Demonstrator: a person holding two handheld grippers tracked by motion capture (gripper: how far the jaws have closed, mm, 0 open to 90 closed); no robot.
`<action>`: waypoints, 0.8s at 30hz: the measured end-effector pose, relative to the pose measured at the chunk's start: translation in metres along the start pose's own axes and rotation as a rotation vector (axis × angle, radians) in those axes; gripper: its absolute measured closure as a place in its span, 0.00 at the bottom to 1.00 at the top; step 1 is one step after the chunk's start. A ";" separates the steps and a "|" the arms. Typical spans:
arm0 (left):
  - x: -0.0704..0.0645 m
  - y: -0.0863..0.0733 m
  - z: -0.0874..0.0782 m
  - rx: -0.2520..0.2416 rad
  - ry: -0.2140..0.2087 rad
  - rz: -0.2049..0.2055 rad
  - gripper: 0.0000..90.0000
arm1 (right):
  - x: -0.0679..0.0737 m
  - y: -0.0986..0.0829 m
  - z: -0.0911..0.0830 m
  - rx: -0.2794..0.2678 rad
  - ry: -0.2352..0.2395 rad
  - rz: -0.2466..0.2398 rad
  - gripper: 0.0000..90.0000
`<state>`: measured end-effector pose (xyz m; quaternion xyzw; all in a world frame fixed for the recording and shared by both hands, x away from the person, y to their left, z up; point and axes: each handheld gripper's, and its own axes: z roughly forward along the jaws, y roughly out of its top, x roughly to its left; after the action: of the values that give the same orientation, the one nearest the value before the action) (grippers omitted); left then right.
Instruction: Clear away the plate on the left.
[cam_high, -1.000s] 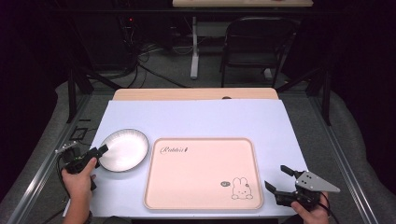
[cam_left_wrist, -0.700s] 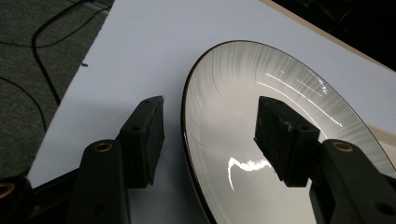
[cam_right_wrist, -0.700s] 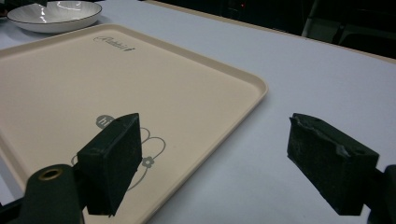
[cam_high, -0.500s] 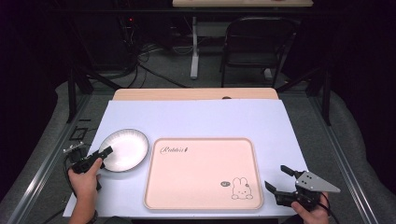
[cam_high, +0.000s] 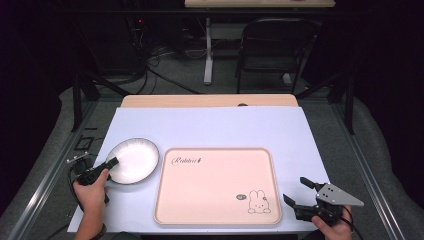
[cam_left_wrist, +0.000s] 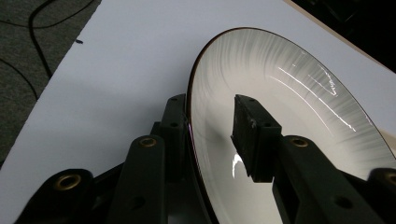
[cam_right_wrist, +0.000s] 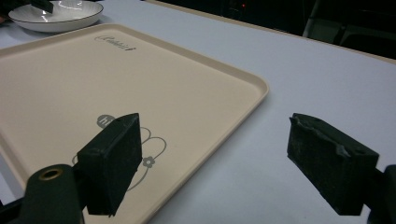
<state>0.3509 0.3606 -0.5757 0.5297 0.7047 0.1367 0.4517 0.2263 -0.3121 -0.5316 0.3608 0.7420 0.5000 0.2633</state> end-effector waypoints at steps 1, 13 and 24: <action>0.000 0.000 0.000 0.000 0.000 0.000 0.74 | 0.000 0.000 0.000 0.000 0.000 0.000 0.19; 0.001 0.004 0.001 0.022 0.009 -0.035 0.85 | 0.000 0.000 0.001 0.001 0.002 0.002 0.19; 0.005 0.006 -0.005 0.000 -0.051 -0.105 0.91 | 0.000 0.000 0.001 0.003 0.003 0.005 0.19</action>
<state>0.3506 0.3688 -0.5721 0.4955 0.7197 0.0992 0.4761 0.2271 -0.3116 -0.5318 0.3623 0.7423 0.4999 0.2605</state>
